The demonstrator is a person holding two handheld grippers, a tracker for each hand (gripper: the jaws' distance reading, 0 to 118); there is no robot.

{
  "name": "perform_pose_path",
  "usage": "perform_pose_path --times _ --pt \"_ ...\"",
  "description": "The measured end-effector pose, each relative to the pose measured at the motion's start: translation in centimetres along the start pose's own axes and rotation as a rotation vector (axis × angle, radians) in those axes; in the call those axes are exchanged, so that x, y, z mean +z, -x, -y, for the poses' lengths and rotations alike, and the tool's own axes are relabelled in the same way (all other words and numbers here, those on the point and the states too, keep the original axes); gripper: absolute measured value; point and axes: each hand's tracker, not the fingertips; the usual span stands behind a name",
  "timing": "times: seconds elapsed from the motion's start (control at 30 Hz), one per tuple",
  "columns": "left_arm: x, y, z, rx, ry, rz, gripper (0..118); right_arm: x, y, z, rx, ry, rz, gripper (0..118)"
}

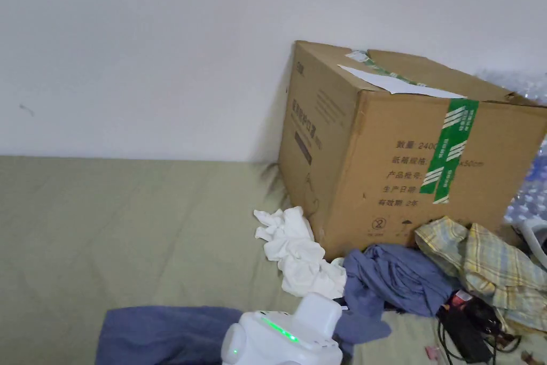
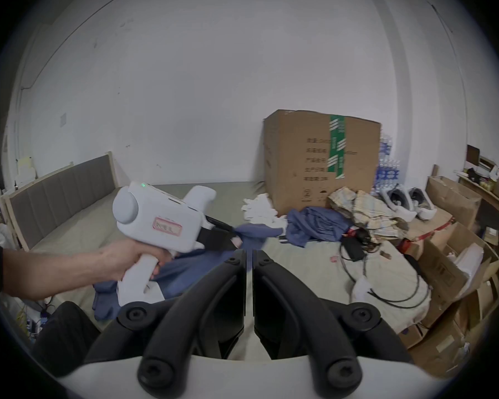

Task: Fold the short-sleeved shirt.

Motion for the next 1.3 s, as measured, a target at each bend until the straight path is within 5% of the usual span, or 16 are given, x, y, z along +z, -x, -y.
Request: perform_pose_path --times 0.13,0.17,0.23,0.27,0.37,0.53,0.87,1.1,1.3 --pt "-2.7 -6.7 0.9 -0.009 0.050 0.072 9 2.2 -2.2 0.4 -0.027 -0.012 0.055 6" --pt "-3.5 -7.7 1.6 0.007 0.086 0.071 18 2.7 -2.6 0.5 -0.037 -0.013 0.069 6" --pt "-4.5 -9.0 3.1 0.027 0.136 0.083 94 3.3 -3.3 0.8 -0.050 -0.012 0.085 6" --pt "-4.8 -9.4 3.9 0.038 0.174 0.108 107 3.4 -3.5 1.0 -0.057 -0.011 0.094 6" --pt "-3.8 -9.1 5.9 0.061 0.155 0.131 107 3.7 -3.8 1.4 -0.073 -0.006 0.102 6" --pt "1.4 -6.6 5.4 -0.058 0.048 -0.053 107 3.8 -2.8 0.9 -0.120 -0.042 0.073 6" --pt "24.5 4.0 2.0 0.072 -0.348 -0.403 107 2.0 3.0 -1.9 -0.073 -0.138 -0.113 6" --pt "40.6 7.1 8.0 0.158 -0.498 -0.656 107 0.5 9.3 -4.5 -0.010 -0.170 -0.242 6" --pt "46.2 7.7 16.0 0.288 -0.465 -0.800 101 0.2 12.9 -4.7 0.017 -0.196 -0.329 6"
